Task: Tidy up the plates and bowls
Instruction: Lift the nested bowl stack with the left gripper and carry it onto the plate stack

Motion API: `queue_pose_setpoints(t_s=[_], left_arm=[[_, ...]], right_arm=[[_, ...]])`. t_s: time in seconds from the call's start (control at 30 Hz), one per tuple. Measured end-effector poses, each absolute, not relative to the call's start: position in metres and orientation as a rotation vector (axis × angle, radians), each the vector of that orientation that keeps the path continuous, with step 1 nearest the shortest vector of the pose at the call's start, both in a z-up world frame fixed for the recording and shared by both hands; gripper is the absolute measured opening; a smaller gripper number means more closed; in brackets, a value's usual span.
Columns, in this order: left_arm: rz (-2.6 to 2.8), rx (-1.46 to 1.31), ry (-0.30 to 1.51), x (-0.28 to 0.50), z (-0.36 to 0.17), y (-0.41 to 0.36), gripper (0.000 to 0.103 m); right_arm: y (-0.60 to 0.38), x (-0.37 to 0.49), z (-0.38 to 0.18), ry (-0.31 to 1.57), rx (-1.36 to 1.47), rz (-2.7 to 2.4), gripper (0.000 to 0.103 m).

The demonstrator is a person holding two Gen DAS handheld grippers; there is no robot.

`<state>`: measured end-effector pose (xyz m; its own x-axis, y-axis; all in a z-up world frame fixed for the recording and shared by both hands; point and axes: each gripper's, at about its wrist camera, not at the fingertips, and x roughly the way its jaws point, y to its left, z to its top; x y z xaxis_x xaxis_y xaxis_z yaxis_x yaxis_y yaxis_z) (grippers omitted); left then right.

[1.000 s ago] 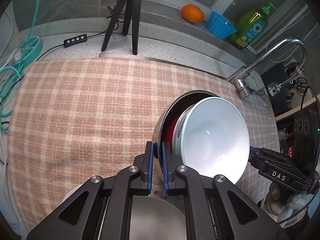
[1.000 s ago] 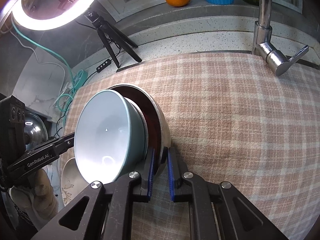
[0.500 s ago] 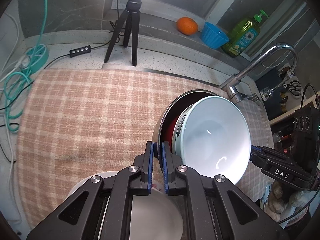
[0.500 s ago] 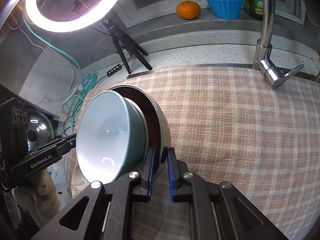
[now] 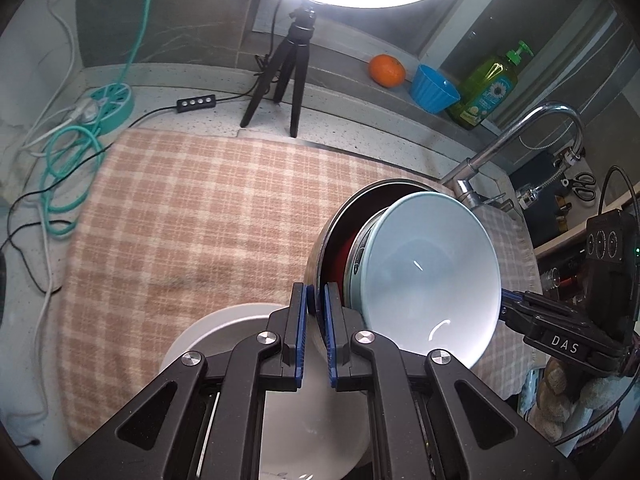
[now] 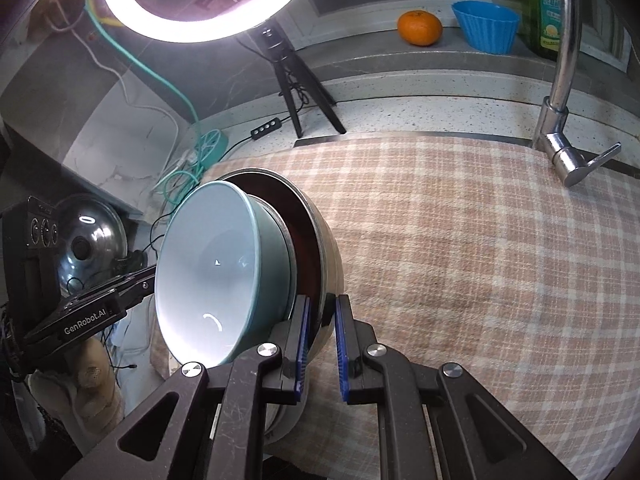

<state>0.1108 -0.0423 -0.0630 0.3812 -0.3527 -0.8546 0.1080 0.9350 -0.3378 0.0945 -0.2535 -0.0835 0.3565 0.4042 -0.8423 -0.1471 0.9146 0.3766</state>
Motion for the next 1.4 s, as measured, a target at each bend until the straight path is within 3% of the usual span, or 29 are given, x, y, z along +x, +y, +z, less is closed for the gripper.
queue_pose_setpoints(t_s=[0.8, 1.4], left_arm=[[-0.167, -0.311, 1.186, 0.035, -0.076, 0.027, 0.006], [-0.143, -0.337, 1.213, 0.027, -0.089, 0.039, 0.005]], right_arm=[[-0.175, 0.041, -0.109, 1.263, 0.194, 0.507, 0.012], [-0.163, 0.034, -0.133, 1.322, 0.217, 0.514, 0.012]])
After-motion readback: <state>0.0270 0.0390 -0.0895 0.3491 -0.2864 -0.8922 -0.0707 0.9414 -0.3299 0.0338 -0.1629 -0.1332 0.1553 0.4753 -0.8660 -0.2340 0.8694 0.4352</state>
